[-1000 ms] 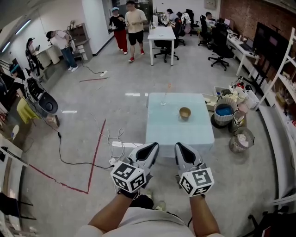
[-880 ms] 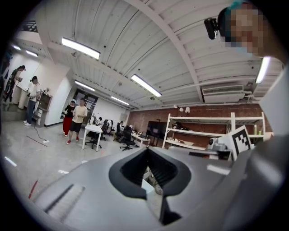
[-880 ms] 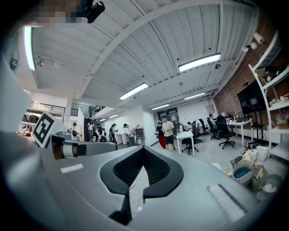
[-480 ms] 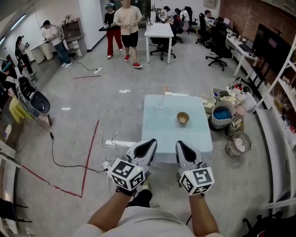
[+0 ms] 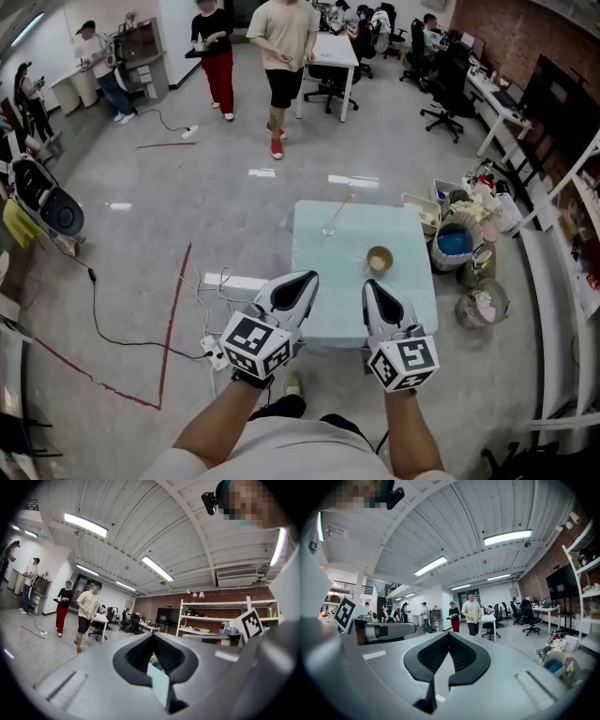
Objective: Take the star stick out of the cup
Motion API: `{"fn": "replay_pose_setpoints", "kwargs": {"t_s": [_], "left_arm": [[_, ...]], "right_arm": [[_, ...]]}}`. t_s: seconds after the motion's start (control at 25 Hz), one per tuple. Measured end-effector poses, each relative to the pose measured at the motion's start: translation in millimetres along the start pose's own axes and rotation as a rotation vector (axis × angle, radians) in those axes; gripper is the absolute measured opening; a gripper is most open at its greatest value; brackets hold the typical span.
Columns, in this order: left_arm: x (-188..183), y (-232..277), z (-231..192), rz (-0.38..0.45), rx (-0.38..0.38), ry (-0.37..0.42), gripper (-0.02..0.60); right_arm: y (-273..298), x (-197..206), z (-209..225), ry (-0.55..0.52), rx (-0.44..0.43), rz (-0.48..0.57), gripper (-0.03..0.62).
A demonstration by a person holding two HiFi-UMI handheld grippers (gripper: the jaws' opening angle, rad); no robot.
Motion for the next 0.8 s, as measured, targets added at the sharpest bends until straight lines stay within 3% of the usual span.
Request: {"fn": "replay_pose_setpoints", "kwargs": {"t_s": [0.44,0.8], "left_arm": [[24,82,-63,-0.056,0.041,-0.03,0.006],[44,175,-123,-0.103,-0.027,-0.053,0.006]], "right_arm": [[95,27,58,0.046,0.016,-0.094,0.012],[196,60,141,0.096,-0.026,-0.163,0.014]]}}
Point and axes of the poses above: the fingertips, and each gripper's own axes: y forward along the fingers, z to its right, x out of its underside, the point moved 10 cm from there along -y, backward along the fingers, and after that the axes turned 1 degree about -x, right-handed, at the moved point
